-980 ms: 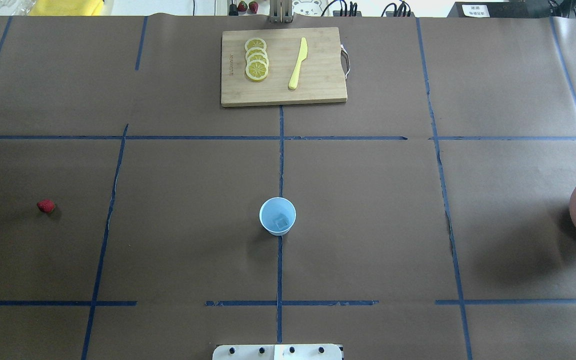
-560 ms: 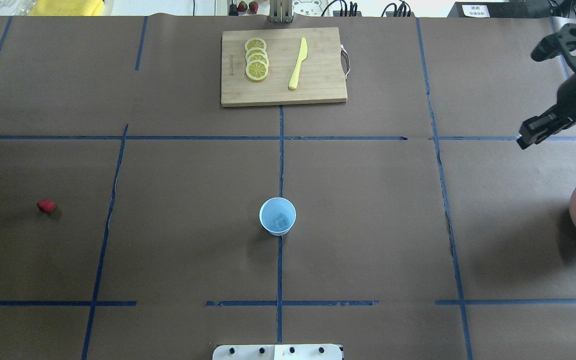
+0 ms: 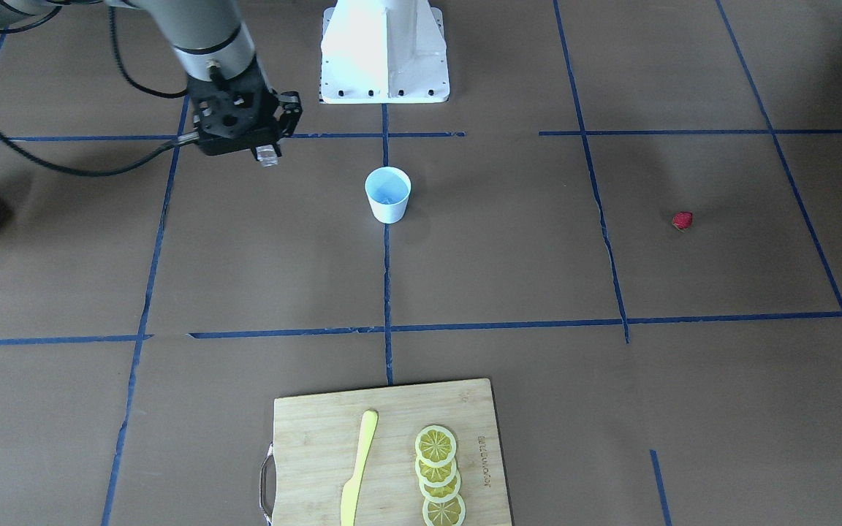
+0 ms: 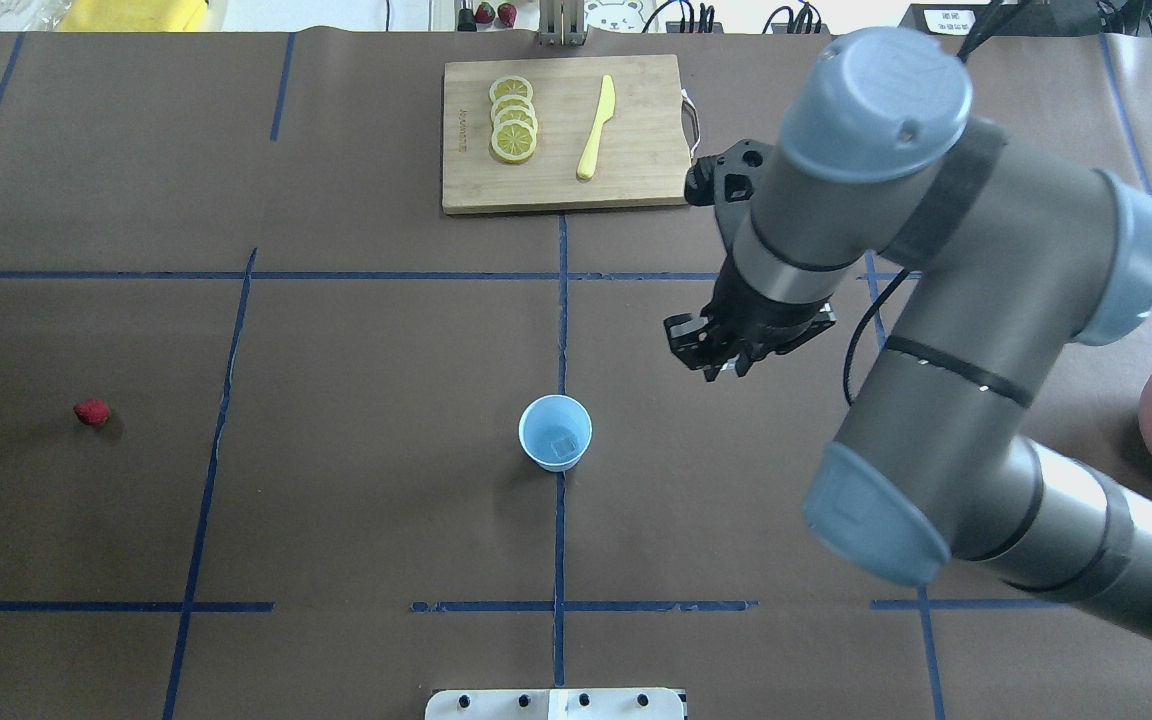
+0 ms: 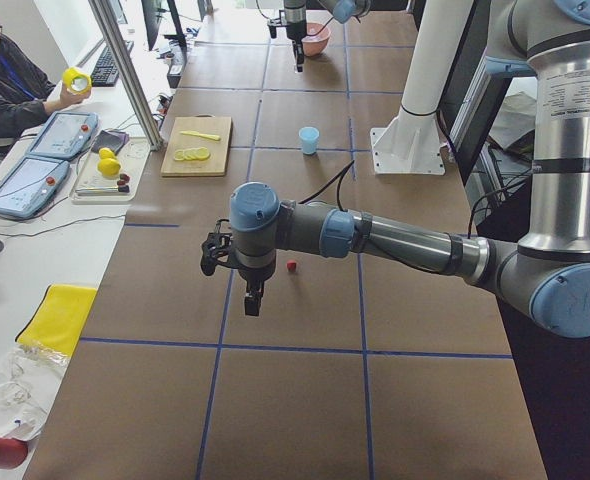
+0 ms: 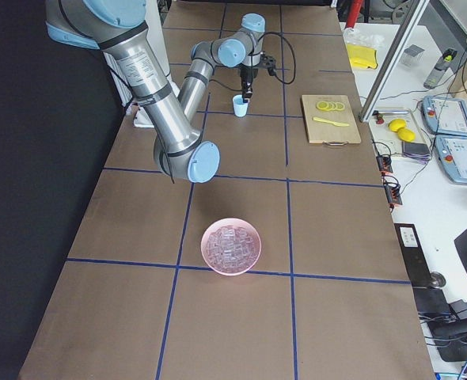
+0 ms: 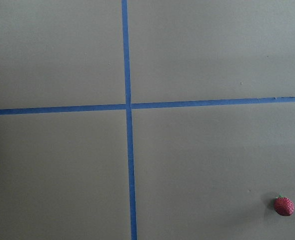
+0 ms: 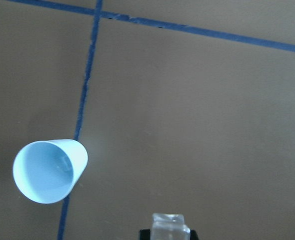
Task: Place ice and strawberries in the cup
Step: 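Carry the ice cube with the right gripper over the blue cup, then open the right gripper to drop the ice cube into the cup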
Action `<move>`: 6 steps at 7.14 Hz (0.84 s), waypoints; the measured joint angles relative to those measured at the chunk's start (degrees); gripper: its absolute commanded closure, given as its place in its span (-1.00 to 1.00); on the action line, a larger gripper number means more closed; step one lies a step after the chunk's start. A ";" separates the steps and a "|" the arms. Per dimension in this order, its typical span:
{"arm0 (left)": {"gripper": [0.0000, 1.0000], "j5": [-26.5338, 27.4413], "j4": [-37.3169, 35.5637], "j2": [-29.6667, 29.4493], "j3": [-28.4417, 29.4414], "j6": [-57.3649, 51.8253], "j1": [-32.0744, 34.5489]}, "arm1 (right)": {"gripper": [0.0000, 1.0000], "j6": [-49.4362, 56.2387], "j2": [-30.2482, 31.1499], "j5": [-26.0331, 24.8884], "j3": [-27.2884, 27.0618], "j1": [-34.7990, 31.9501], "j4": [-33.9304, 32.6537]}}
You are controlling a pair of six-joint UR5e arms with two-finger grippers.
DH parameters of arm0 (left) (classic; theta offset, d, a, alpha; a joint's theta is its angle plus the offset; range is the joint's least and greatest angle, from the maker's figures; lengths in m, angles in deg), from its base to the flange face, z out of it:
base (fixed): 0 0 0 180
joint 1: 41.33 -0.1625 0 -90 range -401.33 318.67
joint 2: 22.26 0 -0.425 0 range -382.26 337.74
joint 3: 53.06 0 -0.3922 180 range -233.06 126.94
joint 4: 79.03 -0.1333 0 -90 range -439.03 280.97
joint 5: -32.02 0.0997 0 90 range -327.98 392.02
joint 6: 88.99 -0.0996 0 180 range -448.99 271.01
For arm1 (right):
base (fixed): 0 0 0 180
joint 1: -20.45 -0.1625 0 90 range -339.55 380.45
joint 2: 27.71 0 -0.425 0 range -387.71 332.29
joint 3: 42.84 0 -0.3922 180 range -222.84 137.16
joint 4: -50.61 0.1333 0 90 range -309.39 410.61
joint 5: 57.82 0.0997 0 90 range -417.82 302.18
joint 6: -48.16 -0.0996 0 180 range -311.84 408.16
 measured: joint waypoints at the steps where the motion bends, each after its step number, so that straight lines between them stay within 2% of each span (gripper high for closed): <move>1: -1.00 0.02 0.04 0.00 0.15 -0.02 0.00 | 1.00 -4.73 -4.49 -3.55 4.64 4.13 0.77; 3: -1.00 0.08 0.11 0.00 0.48 -0.03 0.00 | 1.00 -10.38 -9.14 -8.34 12.42 9.04 4.93; 6: -1.00 0.07 0.12 0.00 0.57 -0.03 0.00 | 1.00 -12.68 -12.12 -10.19 18.91 11.03 7.73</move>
